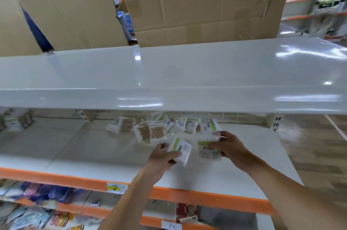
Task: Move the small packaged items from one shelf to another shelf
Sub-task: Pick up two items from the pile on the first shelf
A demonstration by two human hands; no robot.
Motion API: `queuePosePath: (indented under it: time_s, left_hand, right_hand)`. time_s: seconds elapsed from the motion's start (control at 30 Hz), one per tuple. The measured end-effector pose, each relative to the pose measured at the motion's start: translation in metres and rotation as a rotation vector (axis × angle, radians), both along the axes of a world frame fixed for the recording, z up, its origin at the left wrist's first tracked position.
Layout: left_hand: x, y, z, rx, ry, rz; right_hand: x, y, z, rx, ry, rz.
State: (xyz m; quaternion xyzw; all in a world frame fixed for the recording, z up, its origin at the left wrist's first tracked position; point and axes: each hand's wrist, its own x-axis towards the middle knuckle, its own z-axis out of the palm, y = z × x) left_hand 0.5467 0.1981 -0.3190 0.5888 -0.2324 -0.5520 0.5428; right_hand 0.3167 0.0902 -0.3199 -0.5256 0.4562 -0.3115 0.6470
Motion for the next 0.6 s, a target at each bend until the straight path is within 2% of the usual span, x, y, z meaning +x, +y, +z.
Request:
queuePosePath:
  time_s: [0.2, 0.4, 0.6]
  left_hand:
    - [0.017, 0.029, 0.009, -0.062, -0.111, 0.105]
    - [0.040, 0.052, 0.015, -0.015, -0.316, 0.252]
    - [0.065, 0.073, 0.014, 0.016, -0.370, 0.351]
  right_hand:
    - [0.030, 0.007, 0.005, -0.091, 0.057, 0.137]
    - [0.064, 0.016, 0.004, -0.121, 0.074, 0.197]
    - [0.100, 0.028, 0.003, -0.130, 0.110, 0.223]
